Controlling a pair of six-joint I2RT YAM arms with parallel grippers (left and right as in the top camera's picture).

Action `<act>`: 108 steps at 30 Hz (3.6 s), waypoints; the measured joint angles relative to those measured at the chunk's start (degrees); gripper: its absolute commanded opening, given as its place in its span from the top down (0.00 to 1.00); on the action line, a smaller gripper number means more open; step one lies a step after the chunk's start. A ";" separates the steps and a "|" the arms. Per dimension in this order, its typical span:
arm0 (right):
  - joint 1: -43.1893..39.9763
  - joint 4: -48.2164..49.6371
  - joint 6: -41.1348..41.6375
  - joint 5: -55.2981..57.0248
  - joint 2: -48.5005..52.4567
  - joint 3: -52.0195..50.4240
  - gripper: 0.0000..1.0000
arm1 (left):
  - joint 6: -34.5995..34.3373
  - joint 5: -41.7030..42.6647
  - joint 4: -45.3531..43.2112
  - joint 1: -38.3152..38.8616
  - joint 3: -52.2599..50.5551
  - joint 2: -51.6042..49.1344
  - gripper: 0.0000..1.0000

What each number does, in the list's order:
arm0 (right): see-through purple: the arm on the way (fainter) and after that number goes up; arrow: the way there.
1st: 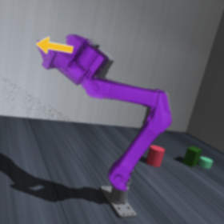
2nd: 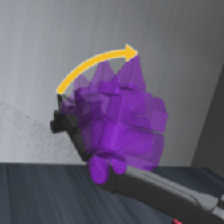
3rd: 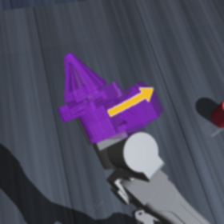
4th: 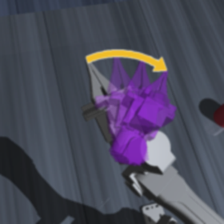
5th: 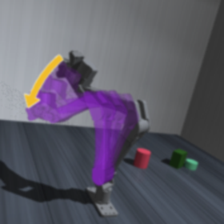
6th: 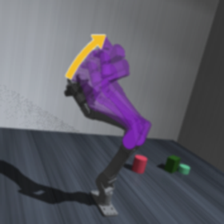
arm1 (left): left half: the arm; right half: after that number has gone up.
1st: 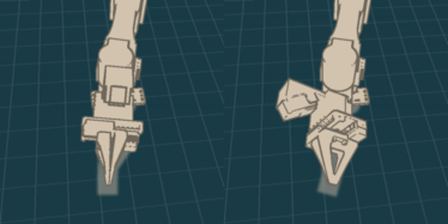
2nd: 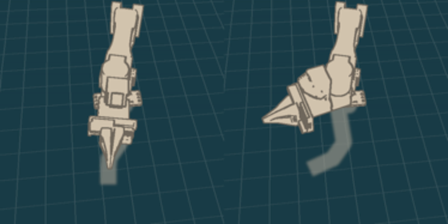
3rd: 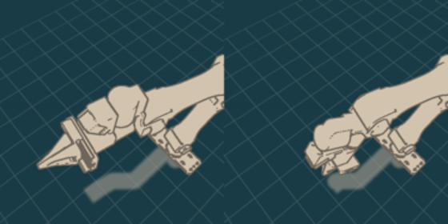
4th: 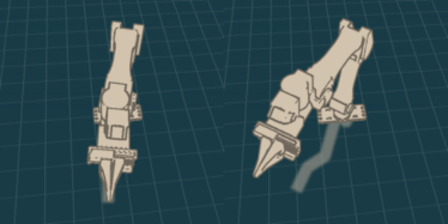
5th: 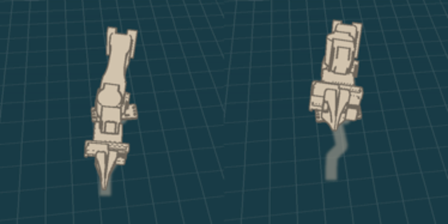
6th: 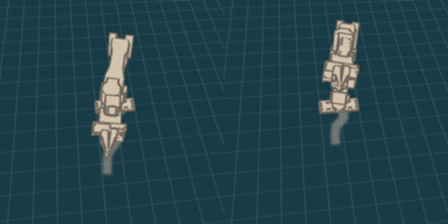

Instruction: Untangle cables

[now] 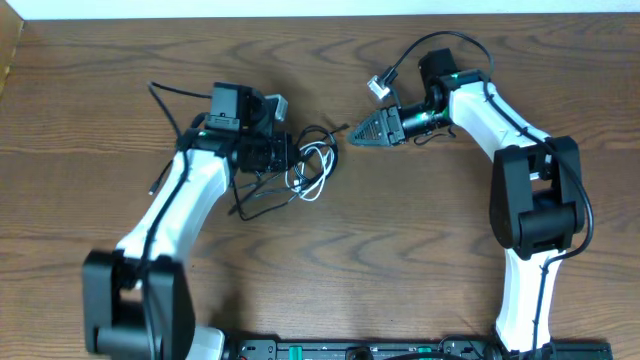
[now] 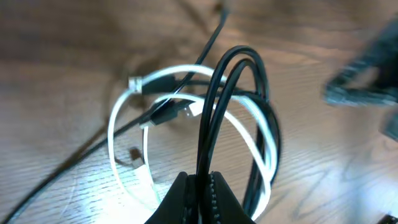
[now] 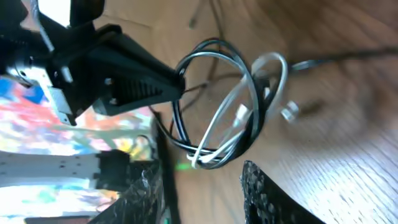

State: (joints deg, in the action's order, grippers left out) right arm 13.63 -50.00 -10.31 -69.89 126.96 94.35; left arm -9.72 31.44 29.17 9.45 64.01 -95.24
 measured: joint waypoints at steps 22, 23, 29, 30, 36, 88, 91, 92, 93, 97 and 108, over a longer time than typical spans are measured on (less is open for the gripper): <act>13.46 2.40 1.11 46.31 0.00 0.00 0.63 | -6.62 0.20 -5.27 1.49 -0.48 -11.17 0.93; 14.19 3.13 1.44 49.05 0.00 0.00 0.63 | -6.64 0.17 -5.27 1.53 -0.48 -11.17 0.93; 17.03 4.42 4.57 59.91 0.00 0.00 0.65 | -6.82 0.17 -5.27 1.92 -0.48 -11.17 0.93; 17.33 4.52 5.14 61.00 0.00 0.00 0.65 | -6.82 0.17 -5.29 2.08 -0.48 -11.17 0.93; 18.12 5.16 7.78 65.11 0.00 0.00 0.65 | -6.82 0.17 -5.60 2.45 -0.48 -11.17 0.93; -1.05 14.08 17.31 69.24 -6.71 -13.75 0.70 | -7.78 -10.60 -5.60 2.73 -1.62 -12.33 0.62; 1.92 14.08 15.28 68.22 -6.71 -13.75 0.68 | -7.54 -8.17 -5.62 2.95 0.50 -12.46 0.43; 3.06 14.08 14.78 68.43 -6.71 -13.75 0.68 | -7.45 -7.63 -5.77 3.10 1.20 -12.46 0.38; 4.17 14.08 14.16 68.96 -6.71 -13.75 0.67 | -7.63 -7.21 -6.12 3.34 1.90 -12.46 0.37; 8.33 13.68 12.63 70.47 -6.71 -13.75 0.66 | -8.37 -6.62 -7.32 5.73 2.75 -12.46 0.29; 12.41 13.57 12.59 72.65 -6.75 -13.75 0.56 | -14.14 -17.05 -13.57 16.50 3.56 -16.35 0.22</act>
State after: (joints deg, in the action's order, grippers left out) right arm 26.04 -36.42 2.28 2.76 120.20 80.60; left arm -23.86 14.39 15.59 25.96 67.57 -111.59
